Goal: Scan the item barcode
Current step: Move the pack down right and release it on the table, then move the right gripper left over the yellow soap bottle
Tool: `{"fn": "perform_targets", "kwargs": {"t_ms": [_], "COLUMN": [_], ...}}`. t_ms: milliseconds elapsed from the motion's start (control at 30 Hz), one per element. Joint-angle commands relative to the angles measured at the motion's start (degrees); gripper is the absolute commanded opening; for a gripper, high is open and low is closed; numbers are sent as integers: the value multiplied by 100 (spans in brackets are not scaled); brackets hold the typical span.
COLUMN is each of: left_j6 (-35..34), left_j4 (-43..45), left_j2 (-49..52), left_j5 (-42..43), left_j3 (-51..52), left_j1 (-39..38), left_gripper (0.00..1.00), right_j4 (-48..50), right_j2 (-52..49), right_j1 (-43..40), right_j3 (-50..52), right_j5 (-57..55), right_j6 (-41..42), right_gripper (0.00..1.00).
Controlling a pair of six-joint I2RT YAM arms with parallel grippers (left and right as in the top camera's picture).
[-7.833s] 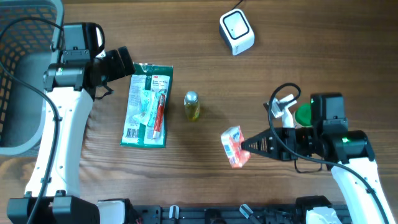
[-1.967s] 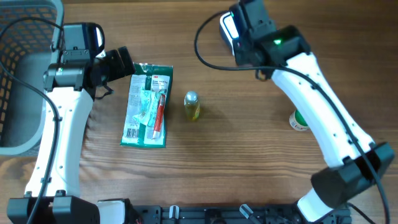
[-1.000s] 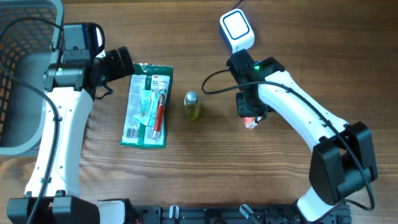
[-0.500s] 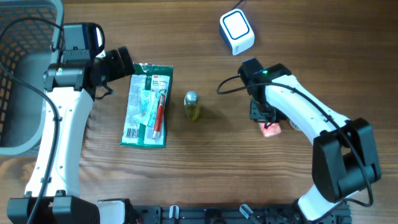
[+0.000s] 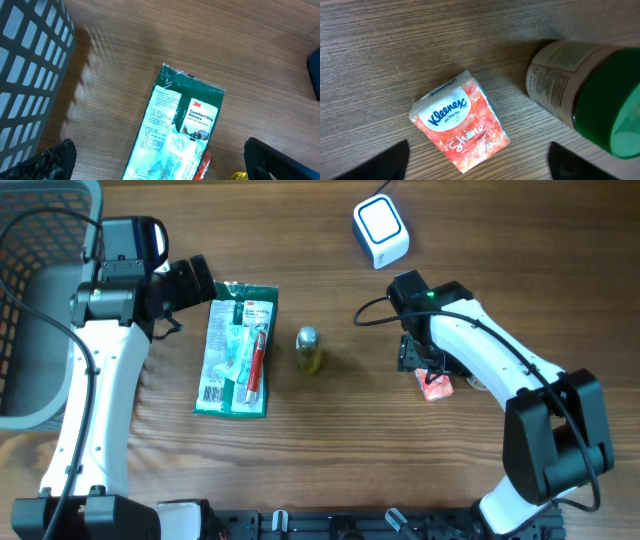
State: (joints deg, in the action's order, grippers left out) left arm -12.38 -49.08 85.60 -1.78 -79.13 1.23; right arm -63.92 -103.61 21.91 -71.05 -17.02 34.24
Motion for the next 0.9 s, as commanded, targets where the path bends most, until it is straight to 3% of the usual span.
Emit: {"fn": "perform_targets", "kwargs": {"t_ms": [0,233,333,400,567,867], "left_j6": [-48,-50,-50,-50,-50,-50], "left_j4": [15,15,15,15,15,15], "left_j2": [-42,-42,-42,-42,-42,-42], "left_j5": [24,24,24,24,24,24], "left_j3": [-81,-81,-81,-81,-81,-81], "left_j1": [22,22,22,22,22,22], "left_gripper": [100,100,100,100,100,100], "right_j4": [52,179,551,793,1078,1082], "right_j2": [-33,713,1180,1370,1392,1379], "right_j1": [-13,-13,-13,-13,-13,85], "right_j3": [24,-52,-52,-52,-52,-50], "right_j5": [-103,219,962,1641,2632,2970], "right_j6": [42,15,-177,-367,-424,-409], "right_gripper": [91,92,100,100,100,100]}}
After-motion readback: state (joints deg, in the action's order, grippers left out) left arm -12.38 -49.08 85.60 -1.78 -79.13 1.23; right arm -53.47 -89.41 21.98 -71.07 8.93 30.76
